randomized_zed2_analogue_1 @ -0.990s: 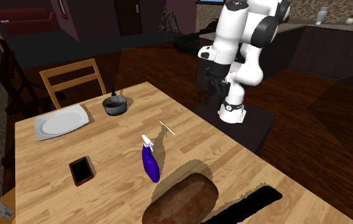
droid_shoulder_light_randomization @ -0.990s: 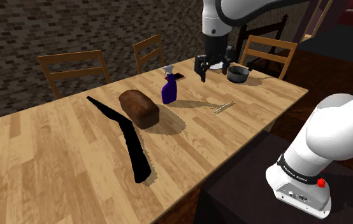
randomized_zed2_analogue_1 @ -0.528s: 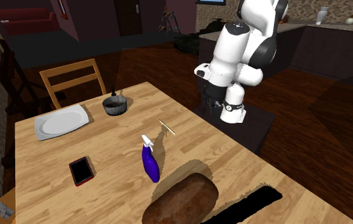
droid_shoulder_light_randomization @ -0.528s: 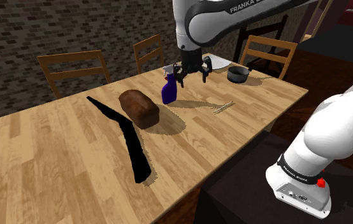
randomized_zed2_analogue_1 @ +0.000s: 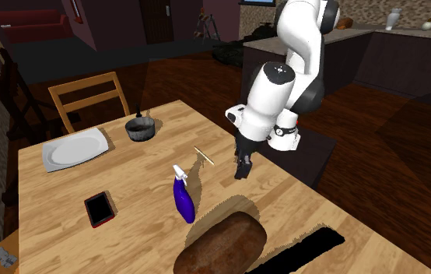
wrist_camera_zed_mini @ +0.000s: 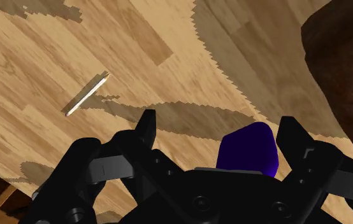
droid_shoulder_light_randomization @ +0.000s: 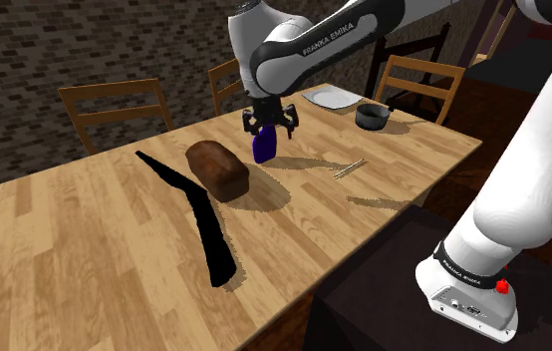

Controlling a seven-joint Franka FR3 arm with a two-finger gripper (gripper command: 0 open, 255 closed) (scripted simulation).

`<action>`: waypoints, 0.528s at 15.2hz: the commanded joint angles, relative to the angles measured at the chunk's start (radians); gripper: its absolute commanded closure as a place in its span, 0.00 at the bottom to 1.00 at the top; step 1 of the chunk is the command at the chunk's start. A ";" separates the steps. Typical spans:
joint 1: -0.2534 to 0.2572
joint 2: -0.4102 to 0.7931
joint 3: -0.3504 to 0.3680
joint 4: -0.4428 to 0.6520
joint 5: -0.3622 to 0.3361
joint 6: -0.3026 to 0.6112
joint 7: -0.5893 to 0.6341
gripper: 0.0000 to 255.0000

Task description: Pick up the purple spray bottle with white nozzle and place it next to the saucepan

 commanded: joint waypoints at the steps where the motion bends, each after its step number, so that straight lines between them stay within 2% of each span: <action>1: 0.006 0.087 -0.006 0.071 -0.052 0.001 0.091 0.00; 8: 0.064 0.376 -0.073 0.377 -0.176 -0.055 0.325 0.00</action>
